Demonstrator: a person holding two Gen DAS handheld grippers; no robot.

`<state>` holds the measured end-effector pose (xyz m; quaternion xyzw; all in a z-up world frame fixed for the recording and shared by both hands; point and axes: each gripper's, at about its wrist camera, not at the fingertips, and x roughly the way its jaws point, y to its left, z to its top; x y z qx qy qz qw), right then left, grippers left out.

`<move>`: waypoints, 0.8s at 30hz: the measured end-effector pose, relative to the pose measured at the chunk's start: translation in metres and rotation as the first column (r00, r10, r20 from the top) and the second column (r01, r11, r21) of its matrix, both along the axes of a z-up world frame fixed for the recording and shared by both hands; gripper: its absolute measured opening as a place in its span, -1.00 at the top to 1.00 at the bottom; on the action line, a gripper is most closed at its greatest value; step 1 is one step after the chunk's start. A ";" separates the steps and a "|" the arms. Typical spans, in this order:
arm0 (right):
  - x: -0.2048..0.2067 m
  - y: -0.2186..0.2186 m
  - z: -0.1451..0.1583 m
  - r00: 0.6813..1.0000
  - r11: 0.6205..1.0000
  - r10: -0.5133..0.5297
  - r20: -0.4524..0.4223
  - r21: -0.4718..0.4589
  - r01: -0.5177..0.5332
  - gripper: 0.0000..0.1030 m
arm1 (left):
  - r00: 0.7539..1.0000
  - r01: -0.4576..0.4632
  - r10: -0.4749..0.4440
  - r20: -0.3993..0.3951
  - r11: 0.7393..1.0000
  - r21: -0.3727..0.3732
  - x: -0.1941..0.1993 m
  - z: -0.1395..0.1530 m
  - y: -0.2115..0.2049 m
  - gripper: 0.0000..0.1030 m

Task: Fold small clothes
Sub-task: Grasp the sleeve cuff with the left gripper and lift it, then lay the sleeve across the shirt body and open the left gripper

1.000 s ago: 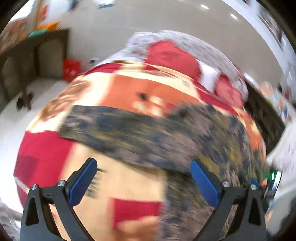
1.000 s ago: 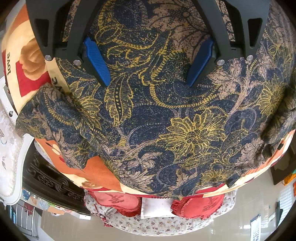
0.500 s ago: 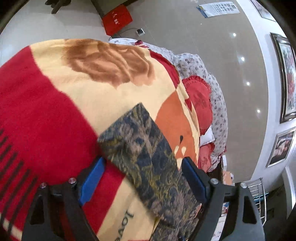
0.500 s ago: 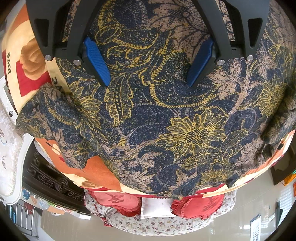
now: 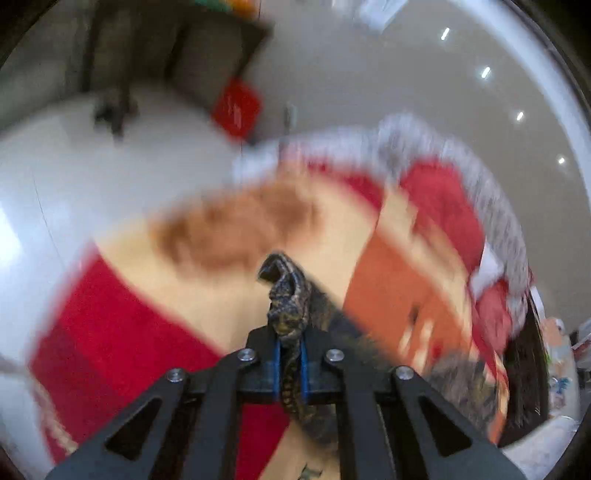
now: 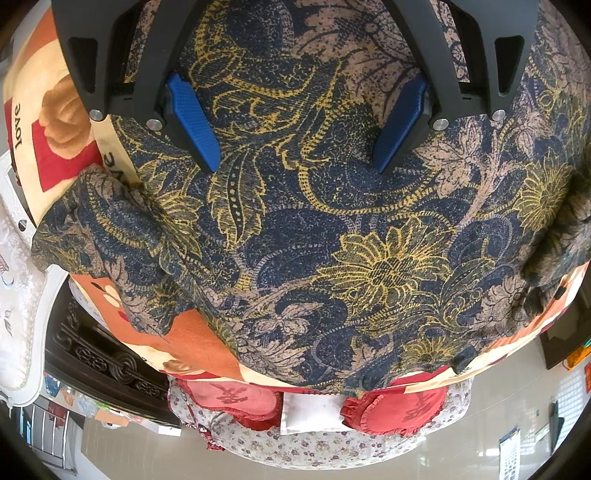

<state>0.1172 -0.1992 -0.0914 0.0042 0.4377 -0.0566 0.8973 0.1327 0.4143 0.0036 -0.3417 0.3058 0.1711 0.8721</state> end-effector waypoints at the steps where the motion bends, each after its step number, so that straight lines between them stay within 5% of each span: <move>1: 0.000 0.000 0.000 1.000 1.000 0.000 0.000 0.000 0.000 -0.40 | 0.998 -0.044 0.042 0.038 0.998 0.041 -0.008 0.017 0.005 0.86; 4: 0.000 0.000 0.000 1.000 1.000 0.000 0.000 0.001 0.000 -0.40 | 0.977 -0.180 0.158 0.145 0.972 0.152 -0.030 0.073 0.022 0.86; 6: 0.000 0.001 0.000 1.000 1.000 0.000 0.000 -0.004 0.000 -0.40 | 0.976 -0.175 0.144 0.164 0.966 0.192 -0.030 0.092 0.022 0.86; 10: 0.001 0.000 0.001 1.000 1.000 0.000 0.001 -0.005 0.000 -0.40 | 0.981 -0.038 -0.011 0.192 0.967 0.252 -0.016 0.106 -0.027 0.86; 13: 0.001 0.000 0.001 1.000 1.000 0.000 0.001 -0.005 0.000 -0.40 | 0.958 0.169 -0.214 0.188 0.958 0.230 0.014 0.099 -0.097 0.86; 19: 0.000 -0.001 0.001 1.000 1.000 0.000 0.003 0.005 0.000 -0.40 | 0.801 0.548 -0.575 0.167 0.816 0.181 0.074 0.056 -0.282 0.85; 24: 0.000 -0.004 0.001 1.000 1.000 0.001 0.005 0.024 -0.001 -0.40 | 0.727 0.681 -0.686 0.024 0.726 0.096 0.089 -0.028 -0.383 0.78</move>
